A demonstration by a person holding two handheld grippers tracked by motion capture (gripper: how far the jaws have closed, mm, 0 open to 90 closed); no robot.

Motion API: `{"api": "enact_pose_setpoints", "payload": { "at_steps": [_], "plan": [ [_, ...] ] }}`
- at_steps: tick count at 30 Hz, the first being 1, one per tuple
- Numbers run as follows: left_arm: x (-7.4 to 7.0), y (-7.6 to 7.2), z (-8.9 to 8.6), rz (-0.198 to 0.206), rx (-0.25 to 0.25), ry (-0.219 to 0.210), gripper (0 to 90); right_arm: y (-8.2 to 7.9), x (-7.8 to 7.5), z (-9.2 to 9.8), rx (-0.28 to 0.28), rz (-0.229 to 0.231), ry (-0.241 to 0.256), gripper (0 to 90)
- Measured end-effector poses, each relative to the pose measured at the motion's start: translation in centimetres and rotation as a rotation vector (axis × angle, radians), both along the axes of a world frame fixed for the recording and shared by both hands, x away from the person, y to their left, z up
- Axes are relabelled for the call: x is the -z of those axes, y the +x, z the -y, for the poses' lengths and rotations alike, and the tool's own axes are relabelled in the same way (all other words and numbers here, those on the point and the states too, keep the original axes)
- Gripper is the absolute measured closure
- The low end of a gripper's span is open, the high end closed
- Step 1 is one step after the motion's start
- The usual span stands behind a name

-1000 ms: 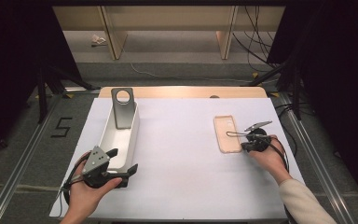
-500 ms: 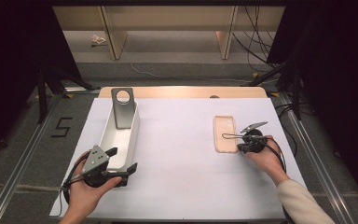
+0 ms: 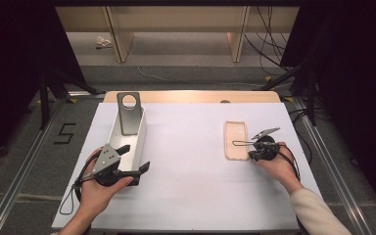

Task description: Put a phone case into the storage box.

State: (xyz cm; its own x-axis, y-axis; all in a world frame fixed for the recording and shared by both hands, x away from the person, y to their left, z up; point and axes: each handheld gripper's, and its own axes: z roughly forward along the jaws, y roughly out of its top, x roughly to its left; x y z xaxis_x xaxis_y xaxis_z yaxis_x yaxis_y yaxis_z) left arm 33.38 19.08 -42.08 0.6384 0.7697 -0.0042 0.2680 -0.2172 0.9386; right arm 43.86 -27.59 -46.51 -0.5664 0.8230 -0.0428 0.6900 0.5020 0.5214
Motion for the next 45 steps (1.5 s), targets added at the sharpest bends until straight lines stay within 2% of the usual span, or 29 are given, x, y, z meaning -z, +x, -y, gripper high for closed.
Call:
{"api": "enact_pose_setpoints", "payload": {
  "at_steps": [7,21,24,26,28,30,32,36,42,45],
  "plan": [
    [0.3,0.9,0.4,-0.002,0.015,0.008,12.1,0.0,0.0,-0.1,-0.001,-0.003,0.000,90.0],
    [0.6,0.7,0.3,-0.006,0.032,0.017,12.7,-0.1,-0.3,-0.2,-0.025,0.004,0.005,88.4],
    [0.6,0.7,0.1,-0.008,0.029,0.017,12.8,-0.2,-0.9,-0.3,-0.076,0.049,-0.026,80.4],
    [0.6,0.7,0.0,-0.008,0.026,0.017,12.8,-0.3,-1.4,-0.5,-0.142,0.063,-0.074,72.5],
    [0.6,0.7,-0.1,-0.008,0.024,0.019,12.7,-0.4,-1.8,-0.9,-0.223,0.093,-0.120,64.6],
    [0.5,0.6,-0.1,-0.009,0.026,0.019,12.8,-0.6,-2.1,-1.5,-0.332,0.099,-0.191,56.4],
    [0.6,0.6,-0.1,-0.010,0.027,0.021,12.8,-0.7,-2.5,-1.9,-0.390,0.113,-0.223,50.1],
    [0.6,0.6,0.0,-0.011,0.033,0.028,12.9,-0.6,-2.9,-2.7,-0.466,0.099,-0.287,37.4],
    [0.6,0.6,0.1,-0.011,0.035,0.036,13.1,-0.2,-2.5,-3.7,-0.544,0.059,-0.326,32.6],
    [0.6,0.6,0.1,-0.012,0.037,0.037,13.1,-0.1,-2.3,-4.1,-0.557,0.036,-0.345,32.8]
  ]
}}
